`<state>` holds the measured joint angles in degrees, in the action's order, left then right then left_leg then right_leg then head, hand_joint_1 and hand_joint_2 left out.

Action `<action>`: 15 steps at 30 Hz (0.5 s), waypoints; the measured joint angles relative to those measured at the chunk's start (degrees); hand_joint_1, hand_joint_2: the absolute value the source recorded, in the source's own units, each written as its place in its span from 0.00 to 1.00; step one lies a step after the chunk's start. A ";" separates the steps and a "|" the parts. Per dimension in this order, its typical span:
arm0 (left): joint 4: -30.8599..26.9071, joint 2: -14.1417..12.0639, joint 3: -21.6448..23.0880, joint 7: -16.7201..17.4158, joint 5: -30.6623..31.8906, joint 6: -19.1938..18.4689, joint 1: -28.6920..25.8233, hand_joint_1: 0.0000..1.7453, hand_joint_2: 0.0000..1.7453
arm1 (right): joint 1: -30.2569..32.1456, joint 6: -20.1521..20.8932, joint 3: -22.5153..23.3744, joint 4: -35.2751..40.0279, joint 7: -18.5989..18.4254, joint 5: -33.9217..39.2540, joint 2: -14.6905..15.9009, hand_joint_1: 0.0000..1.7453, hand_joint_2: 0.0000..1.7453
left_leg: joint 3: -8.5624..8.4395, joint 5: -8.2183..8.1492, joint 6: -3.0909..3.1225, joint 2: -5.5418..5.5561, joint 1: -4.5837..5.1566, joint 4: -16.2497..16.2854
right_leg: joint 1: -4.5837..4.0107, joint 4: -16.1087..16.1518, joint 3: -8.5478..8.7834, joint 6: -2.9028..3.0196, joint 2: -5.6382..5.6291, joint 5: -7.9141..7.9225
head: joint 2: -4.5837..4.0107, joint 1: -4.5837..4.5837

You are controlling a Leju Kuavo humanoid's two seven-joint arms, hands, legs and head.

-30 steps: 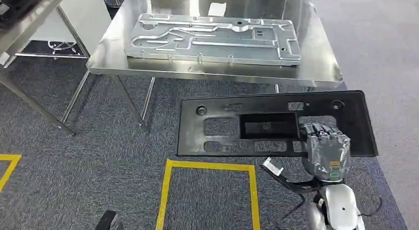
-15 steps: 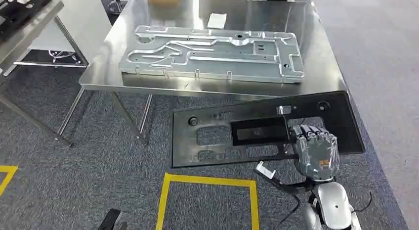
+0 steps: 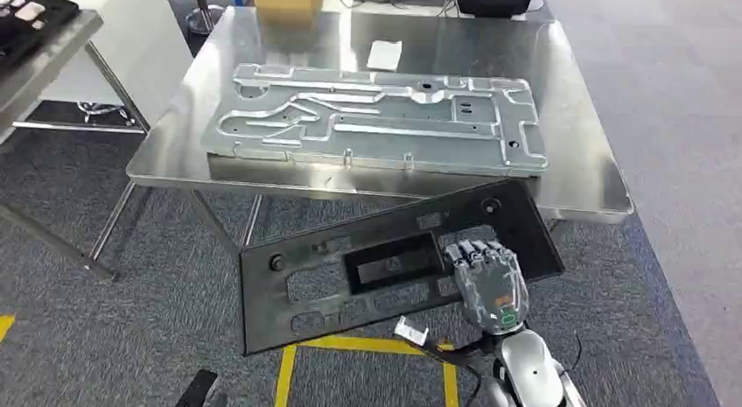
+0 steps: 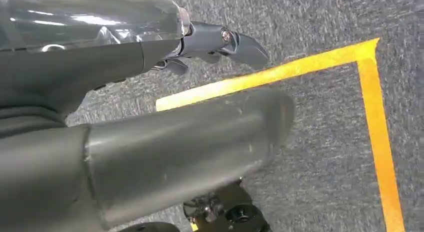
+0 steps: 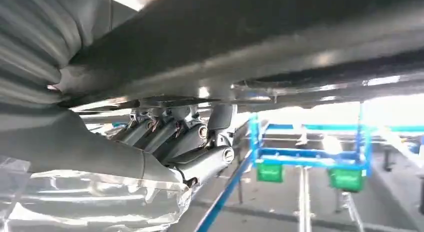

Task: Take the parts from the cabinet and place them on the table.

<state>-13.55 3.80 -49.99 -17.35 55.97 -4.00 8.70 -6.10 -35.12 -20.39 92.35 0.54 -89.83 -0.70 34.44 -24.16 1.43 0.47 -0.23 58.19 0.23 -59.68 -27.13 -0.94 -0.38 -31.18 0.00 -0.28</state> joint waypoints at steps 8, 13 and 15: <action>0.02 0.24 -0.02 0.02 -0.17 0.00 -0.26 0.00 0.00 | 0.60 -0.55 -0.42 -1.80 0.99 1.12 -0.31 1.00 1.00 | -4.75 -3.64 0.33 0.22 -0.08 -0.30 | 0.55 -7.54 -10.90 -0.79 0.16 0.95 | 0.00 -0.16; 0.02 0.33 -0.07 1.58 -0.48 0.24 -0.19 0.00 0.00 | 0.65 -0.79 -0.46 -2.08 2.13 1.27 -0.77 1.00 1.00 | -7.00 -5.10 -1.53 0.24 0.09 -0.28 | -0.19 1.26 -8.47 1.14 0.23 5.78 | 0.00 -0.01; 0.02 0.26 -0.09 6.15 0.37 0.50 -0.09 0.00 0.00 | 0.59 -0.68 -0.64 -2.32 2.83 1.71 -1.29 1.00 1.00 | -7.01 -5.51 -2.27 0.15 0.05 0.24 | 0.26 1.60 -6.94 1.94 0.18 5.99 | 0.00 0.17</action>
<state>-13.53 4.06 -50.07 -11.20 56.35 -3.50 8.61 -5.51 -35.80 -21.03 90.03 3.37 -88.13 -1.99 27.43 -29.67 -0.83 0.62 -0.18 58.43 0.49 -58.08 -34.07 0.99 -0.20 -25.20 0.00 -0.11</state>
